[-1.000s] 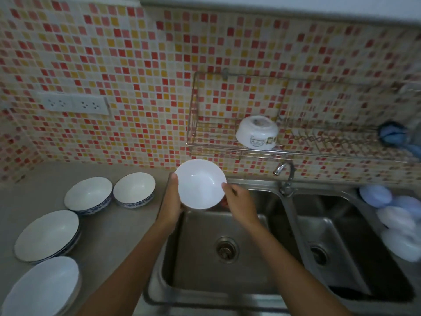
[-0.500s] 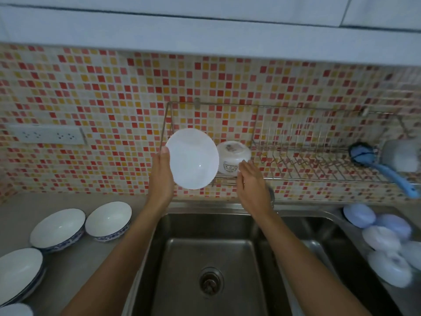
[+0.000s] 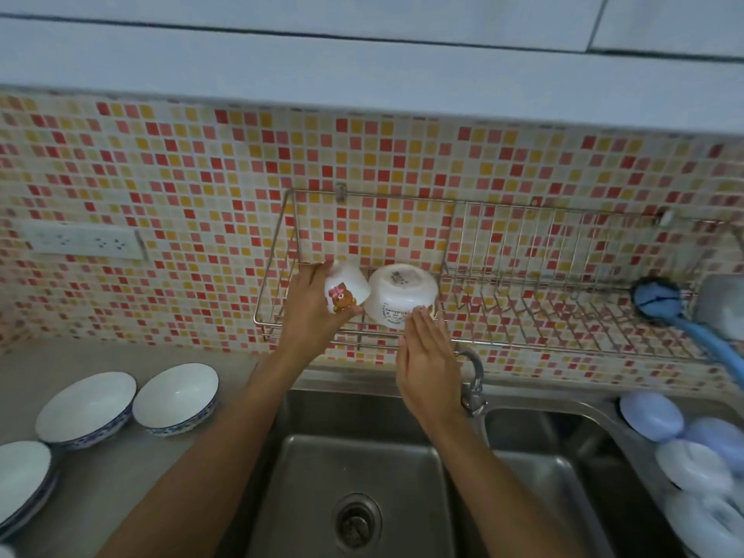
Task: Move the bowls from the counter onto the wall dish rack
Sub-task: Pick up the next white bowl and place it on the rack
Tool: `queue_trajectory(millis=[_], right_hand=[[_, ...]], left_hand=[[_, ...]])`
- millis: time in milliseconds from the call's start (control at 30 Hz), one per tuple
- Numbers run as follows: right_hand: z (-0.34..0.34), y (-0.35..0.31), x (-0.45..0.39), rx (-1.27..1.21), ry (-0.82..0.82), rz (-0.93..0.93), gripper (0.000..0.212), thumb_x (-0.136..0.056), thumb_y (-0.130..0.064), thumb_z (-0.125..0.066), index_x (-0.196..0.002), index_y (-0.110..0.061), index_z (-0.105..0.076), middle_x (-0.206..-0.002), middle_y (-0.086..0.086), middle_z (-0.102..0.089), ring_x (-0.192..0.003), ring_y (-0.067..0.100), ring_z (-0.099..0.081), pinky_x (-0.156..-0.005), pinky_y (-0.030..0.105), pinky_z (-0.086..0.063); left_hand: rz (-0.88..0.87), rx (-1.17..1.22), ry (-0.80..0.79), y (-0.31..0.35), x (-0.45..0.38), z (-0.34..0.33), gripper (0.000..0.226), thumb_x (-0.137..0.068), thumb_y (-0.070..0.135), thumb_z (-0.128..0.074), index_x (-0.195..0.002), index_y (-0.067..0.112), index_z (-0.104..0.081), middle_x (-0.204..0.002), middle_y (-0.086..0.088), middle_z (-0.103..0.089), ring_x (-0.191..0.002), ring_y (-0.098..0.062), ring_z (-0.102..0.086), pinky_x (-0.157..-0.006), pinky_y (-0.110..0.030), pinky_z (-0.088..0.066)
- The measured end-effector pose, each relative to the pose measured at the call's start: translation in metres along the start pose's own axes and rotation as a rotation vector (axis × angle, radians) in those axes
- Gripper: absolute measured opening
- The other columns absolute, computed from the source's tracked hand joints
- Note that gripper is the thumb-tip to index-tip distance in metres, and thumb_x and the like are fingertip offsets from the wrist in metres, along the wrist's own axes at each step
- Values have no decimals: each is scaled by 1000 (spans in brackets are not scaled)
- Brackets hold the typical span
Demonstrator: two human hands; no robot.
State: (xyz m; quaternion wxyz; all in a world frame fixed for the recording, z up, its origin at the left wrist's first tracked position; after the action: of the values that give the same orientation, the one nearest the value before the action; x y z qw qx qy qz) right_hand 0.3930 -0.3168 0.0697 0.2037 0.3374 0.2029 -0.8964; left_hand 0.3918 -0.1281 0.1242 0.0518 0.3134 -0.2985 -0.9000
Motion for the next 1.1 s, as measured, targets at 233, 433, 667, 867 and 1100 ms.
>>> queue_trajectory(millis=[233, 433, 667, 867, 1100], right_hand=[[-2, 2, 1, 43, 66, 33, 40, -94, -22, -48, -123, 0, -62, -127, 17, -63, -123, 27, -57, -112, 46, -33], [-3, 2, 1, 43, 91, 25, 38, -92, -20, -53, -123, 1, -62, -126, 17, -63, -123, 27, -57, -113, 45, -31], [-5, 3, 4, 18, 95, 32, 37, -93, -16, -53, -125, 1, -60, -129, 17, -61, -127, 27, -54, -114, 46, -31], [-9, 6, 12, -6, 96, 54, 42, -99, -22, -44, -136, -3, -51, -140, 13, -52, -138, 24, -41, -119, 43, -17], [-7, 6, 14, -40, 124, 53, 42, -96, -17, -51, -134, -2, -53, -139, 14, -53, -137, 24, -41, -117, 45, -22]], left_hand=[[6, -178, -139, 2, -11, -23, 84, -61, 27, -87, -131, 12, -45, -137, -9, -46, -126, -28, -39, -108, -38, -32], [75, -110, -177, -6, -15, -34, 63, -70, 8, -79, -125, 5, -50, -136, -16, -44, -126, -33, -37, -107, -42, -33], [75, -16, -189, -9, -10, -36, 56, -80, 9, -70, -131, 5, -47, -141, -16, -43, -130, -33, -37, -110, -44, -31], [-91, -272, -69, -17, 25, -24, 49, -97, 39, -41, -136, 10, -47, -144, -14, -45, -133, -33, -39, -113, -51, -31], [-88, -427, -316, -29, 27, -42, 67, -92, 51, 0, -151, 20, -10, -161, 0, -8, -149, -22, -6, -121, -46, -4]])
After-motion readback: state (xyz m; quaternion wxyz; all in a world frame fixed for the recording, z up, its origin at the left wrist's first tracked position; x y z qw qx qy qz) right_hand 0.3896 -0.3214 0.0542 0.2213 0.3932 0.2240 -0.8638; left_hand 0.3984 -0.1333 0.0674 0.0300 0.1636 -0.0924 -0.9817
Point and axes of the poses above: each hand's wrist, its own x-axis away from the middle knuckle, its own z-axis out of the back of the hand, y = z × x, the point moved 8 cm from there along -x, towards the middle knuckle
